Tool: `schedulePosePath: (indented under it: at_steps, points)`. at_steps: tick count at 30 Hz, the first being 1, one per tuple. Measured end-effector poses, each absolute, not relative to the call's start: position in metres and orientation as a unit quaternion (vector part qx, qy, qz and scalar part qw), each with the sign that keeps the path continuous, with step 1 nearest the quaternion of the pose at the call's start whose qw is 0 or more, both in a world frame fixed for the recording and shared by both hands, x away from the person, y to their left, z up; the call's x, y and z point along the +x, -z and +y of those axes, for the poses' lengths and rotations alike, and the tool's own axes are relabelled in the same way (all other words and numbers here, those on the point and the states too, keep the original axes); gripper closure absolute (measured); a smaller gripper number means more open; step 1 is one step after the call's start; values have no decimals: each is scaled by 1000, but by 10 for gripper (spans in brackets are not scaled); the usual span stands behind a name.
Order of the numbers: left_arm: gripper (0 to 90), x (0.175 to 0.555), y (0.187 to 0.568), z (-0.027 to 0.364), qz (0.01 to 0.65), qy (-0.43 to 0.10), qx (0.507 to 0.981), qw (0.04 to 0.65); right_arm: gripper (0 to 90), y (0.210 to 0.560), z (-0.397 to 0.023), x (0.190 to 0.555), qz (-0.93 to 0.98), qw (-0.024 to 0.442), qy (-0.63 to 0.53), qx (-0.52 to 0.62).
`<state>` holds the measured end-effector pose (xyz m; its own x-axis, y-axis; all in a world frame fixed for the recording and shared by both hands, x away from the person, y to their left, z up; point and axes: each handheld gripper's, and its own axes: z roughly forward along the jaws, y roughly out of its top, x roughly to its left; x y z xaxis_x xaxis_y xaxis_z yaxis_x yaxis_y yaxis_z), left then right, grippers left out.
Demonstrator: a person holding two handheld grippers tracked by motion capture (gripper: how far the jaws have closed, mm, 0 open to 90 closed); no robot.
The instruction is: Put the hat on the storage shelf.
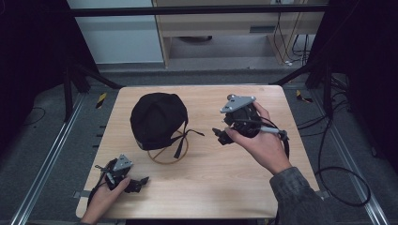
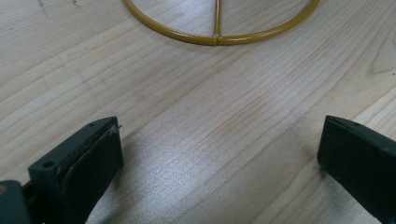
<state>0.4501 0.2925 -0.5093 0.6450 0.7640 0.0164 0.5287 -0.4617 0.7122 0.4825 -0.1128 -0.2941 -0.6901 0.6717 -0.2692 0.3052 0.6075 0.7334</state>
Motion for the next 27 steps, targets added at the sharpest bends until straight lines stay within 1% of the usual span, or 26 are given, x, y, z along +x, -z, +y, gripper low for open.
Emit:
schedulePosePath:
  at_steps: [6, 11, 21, 27]
  points:
    - [0, 450, 509, 293, 386, -169, 838, 346, 115, 310, -124, 478, 851, 273, -336, 296]
    - [0, 450, 509, 293, 386, -169, 838, 346, 116, 331, -134, 474, 849, 273, -334, 305]
    - [0, 450, 509, 293, 386, -169, 838, 346, 118, 352, -150, 471, 841, 268, -341, 324]
    - [0, 450, 509, 293, 386, -169, 838, 346, 119, 373, -166, 471, 832, 267, -344, 344]
